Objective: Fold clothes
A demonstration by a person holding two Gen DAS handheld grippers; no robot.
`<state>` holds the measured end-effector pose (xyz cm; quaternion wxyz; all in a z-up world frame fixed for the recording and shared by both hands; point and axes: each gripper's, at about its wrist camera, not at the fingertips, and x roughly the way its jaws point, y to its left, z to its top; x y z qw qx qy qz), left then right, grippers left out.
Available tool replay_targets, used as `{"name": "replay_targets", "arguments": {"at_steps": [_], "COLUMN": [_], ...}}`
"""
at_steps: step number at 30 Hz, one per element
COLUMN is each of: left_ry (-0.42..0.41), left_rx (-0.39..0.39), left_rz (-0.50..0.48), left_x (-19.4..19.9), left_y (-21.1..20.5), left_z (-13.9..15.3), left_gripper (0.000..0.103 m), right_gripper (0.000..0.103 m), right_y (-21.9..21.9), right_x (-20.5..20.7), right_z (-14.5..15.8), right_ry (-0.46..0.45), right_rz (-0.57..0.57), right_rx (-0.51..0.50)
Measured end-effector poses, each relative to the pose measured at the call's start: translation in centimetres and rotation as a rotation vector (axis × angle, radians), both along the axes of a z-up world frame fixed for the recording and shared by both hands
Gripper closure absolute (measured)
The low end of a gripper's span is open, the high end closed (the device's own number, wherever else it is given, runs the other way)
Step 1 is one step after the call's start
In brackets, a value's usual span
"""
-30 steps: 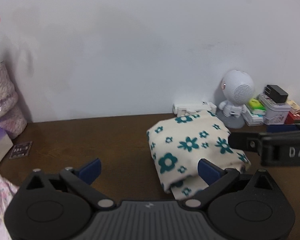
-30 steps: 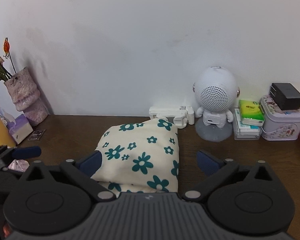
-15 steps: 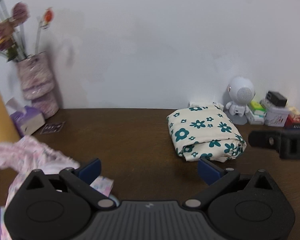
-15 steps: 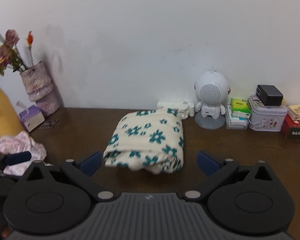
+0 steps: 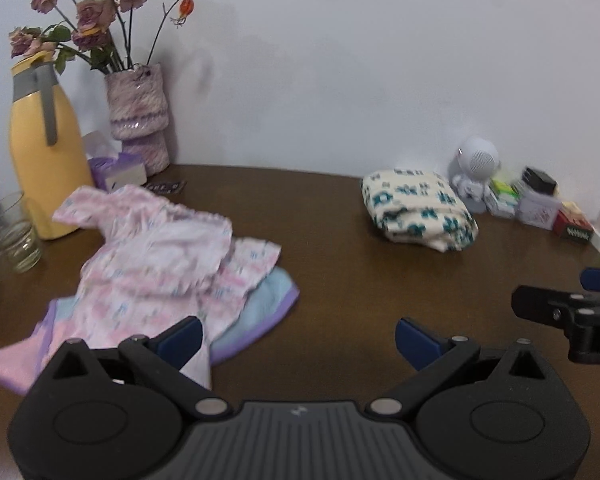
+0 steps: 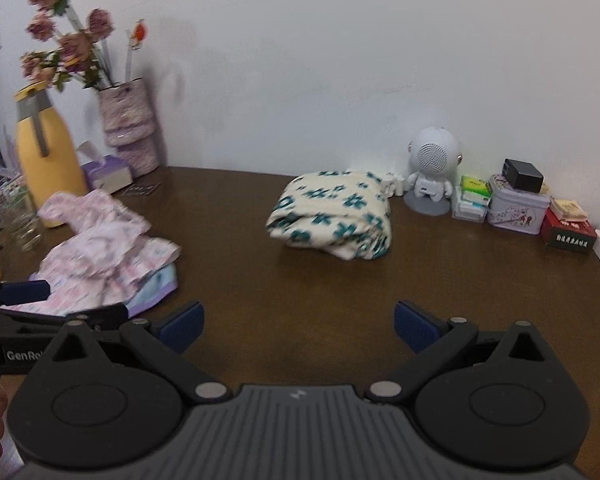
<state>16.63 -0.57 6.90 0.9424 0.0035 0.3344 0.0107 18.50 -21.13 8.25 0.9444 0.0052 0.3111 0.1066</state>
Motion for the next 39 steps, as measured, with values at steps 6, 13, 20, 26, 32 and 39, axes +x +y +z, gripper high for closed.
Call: {"name": "replay_targets", "arguments": {"at_steps": [6,13,20,26,32,39], "left_ry": [-0.012,-0.03,-0.001,0.001,-0.005,-0.013], "left_rx": [0.041,0.042,0.052,0.036,0.02,0.005], "left_rz": [0.02,0.009,0.005,-0.015,-0.012,-0.001], "left_x": [-5.8,-12.1,-16.8,-19.5,-21.0,-22.1], "left_y": [1.0,1.8,2.2,2.4,2.7,3.0], "left_z": [-0.2,-0.5,-1.9,-2.8,-3.4,-3.5], "left_gripper": [0.0,0.0,0.0,0.0,0.0,0.0], "right_gripper": [0.0,0.0,0.0,0.0,0.0,0.0], "right_y": [1.9,2.9,2.6,2.6,2.9,3.2], "right_x": [-5.5,-12.0,-16.9,-19.8,-21.5,-22.4], "right_z": [-0.1,-1.2,-3.1,-4.4,-5.0,-4.8], "right_ry": [-0.012,-0.011,0.036,0.056,0.065,0.045], "right_rz": [0.025,0.024,0.027,0.007,0.013,0.005], "right_rx": [-0.046,-0.054,-0.006,0.0,-0.004,-0.018]}}
